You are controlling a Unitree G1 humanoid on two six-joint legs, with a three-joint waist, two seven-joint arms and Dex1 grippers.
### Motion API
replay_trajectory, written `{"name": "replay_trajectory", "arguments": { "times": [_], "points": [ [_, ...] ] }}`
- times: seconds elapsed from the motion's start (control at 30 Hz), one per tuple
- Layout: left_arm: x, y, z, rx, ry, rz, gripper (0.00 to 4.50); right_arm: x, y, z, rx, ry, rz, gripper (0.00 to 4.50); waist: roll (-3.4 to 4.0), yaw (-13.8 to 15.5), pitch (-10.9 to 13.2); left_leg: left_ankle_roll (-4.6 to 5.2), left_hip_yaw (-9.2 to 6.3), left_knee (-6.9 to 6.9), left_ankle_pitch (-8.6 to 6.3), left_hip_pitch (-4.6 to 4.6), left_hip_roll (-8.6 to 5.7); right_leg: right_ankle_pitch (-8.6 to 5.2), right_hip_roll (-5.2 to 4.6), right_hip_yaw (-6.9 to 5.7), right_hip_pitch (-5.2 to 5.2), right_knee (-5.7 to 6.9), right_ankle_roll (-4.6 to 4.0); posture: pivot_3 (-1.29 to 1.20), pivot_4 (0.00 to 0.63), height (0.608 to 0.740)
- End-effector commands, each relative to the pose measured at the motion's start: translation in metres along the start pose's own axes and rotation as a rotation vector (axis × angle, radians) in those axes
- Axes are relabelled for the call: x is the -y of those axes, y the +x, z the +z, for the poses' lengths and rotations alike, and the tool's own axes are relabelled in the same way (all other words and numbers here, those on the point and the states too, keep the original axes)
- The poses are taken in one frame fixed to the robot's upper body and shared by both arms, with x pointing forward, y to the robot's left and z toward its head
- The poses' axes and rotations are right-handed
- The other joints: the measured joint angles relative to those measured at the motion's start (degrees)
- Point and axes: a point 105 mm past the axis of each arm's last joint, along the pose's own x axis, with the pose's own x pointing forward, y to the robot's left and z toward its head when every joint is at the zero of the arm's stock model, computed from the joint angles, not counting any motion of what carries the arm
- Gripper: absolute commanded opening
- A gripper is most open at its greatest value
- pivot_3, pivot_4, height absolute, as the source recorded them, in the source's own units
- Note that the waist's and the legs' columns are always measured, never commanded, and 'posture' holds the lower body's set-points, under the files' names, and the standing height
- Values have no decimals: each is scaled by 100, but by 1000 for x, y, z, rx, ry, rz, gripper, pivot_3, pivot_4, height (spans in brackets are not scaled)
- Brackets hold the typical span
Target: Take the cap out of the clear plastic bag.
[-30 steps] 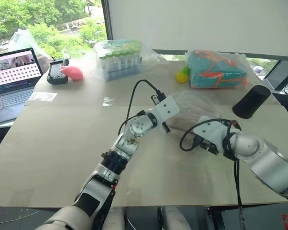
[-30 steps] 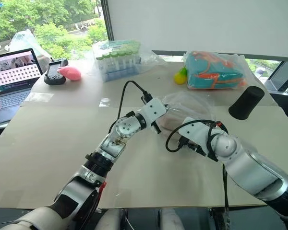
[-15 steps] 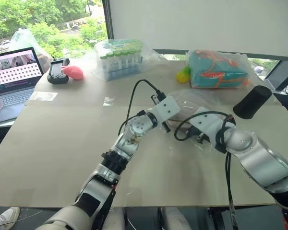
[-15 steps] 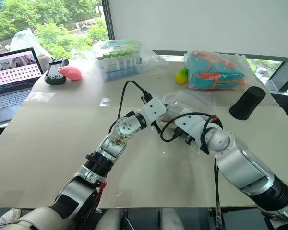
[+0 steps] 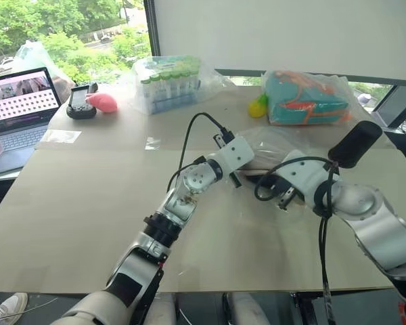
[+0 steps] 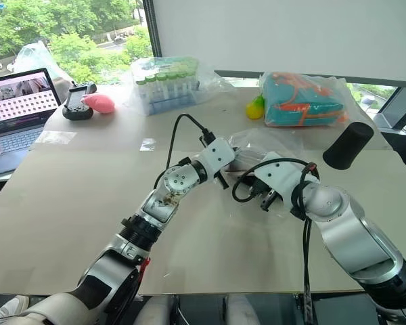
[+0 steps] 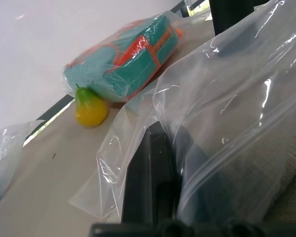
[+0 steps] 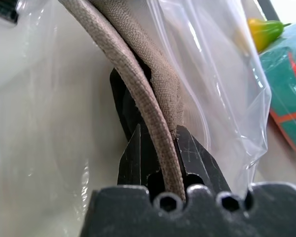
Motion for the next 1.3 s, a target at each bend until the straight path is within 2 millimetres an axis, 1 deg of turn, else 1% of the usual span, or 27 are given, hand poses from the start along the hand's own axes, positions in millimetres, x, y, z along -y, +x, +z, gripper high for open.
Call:
{"name": "replay_trajectory", "arguments": {
  "times": [0.03, 0.13, 0.27, 0.4, 0.43, 0.5, 0.6, 0.7, 0.73, 0.8, 0.87, 0.9, 1.0, 1.1, 1.23, 1.3],
  "points": [
    [-7, 0, 15, 51, 18, 31, 0, 8, -3, 5, 20, -46, -39, 46, 0, 6, 0, 0, 0, 0, 0, 0, 0, 0, 0, 0, 0, 0, 0, 0, 150, 740],
    [-7, 0, 16, 51, 18, 34, 0, 8, -2, 5, 21, -50, -40, 46, 0, 6, 0, 0, 0, 0, 0, 0, 0, 0, 0, -1, 0, 0, 0, 0, 150, 740],
    [-8, -1, 15, 47, 17, 38, 0, 9, -3, 12, 56, -39, -43, 46, 0, 5, 0, 0, 0, 0, 0, 0, 0, 0, 0, -1, 0, 0, -1, 0, 150, 740],
    [-8, -1, 14, 46, 18, 40, 0, 3, -5, 14, 67, -17, -2, 46, 0, 6, 0, 0, 0, 0, 0, 0, 0, 0, 0, -1, 0, 0, -1, 0, 150, 740],
    [-9, -1, 14, 45, 19, 40, 0, 0, -7, 17, 82, -4, 23, 46, 0, 5, 0, 0, 0, 0, 0, 0, 0, 0, 0, 0, 0, 0, -1, 0, 150, 740],
    [-9, -1, 13, 43, 21, 41, 0, -2, -14, 31, 156, 59, 66, 46, 0, 2, 0, 0, 0, 0, 0, 0, 0, 1, 0, -1, 0, 1, -1, 0, 150, 740],
    [-10, -2, 11, 38, 21, 43, 0, -4, -35, 55, 301, 149, 181, 46, 0, 5, 0, 0, -1, 0, 0, 0, 1, 3, 2, -1, 0, 2, -5, 0, 150, 740],
    [-12, -4, 9, 33, 24, 47, 0, 8, -69, 69, 467, 271, 294, 46, -1, 22, 0, 0, -3, 0, 0, -3, 0, 12, 0, -3, 1, 1, -18, 0, 150, 740],
    [-13, -5, 9, 33, 25, 48, 0, 13, -76, 70, 504, 301, 303, 46, -1, 27, 0, 0, -3, 0, 0, -3, 0, 12, 0, -3, 3, 0, -18, 0, 150, 740],
    [-14, -6, 7, 30, 26, 51, 0, 24, -83, 68, 546, 368, 287, 46, 0, 40, 0, 0, -5, 0, 0, -2, 0, 12, 0, -6, 6, -2, -19, 0, 150, 740],
    [-15, -7, 6, 26, 27, 54, 0, 28, -85, 64, 558, 411, 287, 46, 0, 36, 0, 0, -6, 0, 0, -1, 0, 12, 0, -7, 8, -2, -19, 0, 150, 740],
    [-16, -8, 6, 25, 28, 56, 0, 27, -88, 64, 591, 449, 309, 46, 0, 33, 0, 0, -6, 0, 0, 1, -2, 12, -1, -6, 10, 0, -19, 0, 150, 740],
    [-16, -8, 5, 24, 29, 58, 0, 27, -101, 71, 727, 534, 378, 46, 2, 14, -1, 0, -5, 0, 0, 2, -1, 12, 0, -4, 9, 2, -18, 0, 150, 740],
    [-17, -8, 6, 24, 29, 62, 0, 35, -120, 77, 888, 610, 434, 46, 2, 11, -1, 0, -5, -1, 0, 2, -2, 12, 1, -2, 6, 5, -19, 0, 150, 740],
    [-18, -8, 6, 24, 30, 64, 0, 53, -144, 81, 1078, 715, 440, 46, 2, 17, -1, 1, -6, -1, 0, 1, -3, 12, 0, -4, 10, 5, -18, 0, 150, 740],
    [-19, -8, 6, 24, 31, 66, 0, 73, -151, 81, 1205, 827, 370, 46, 2, 16, -1, 1, -7, 0, 0, 2, -3, 12, -1, -4, 12, 5, -18, 0, 150, 740]
  ]
}}
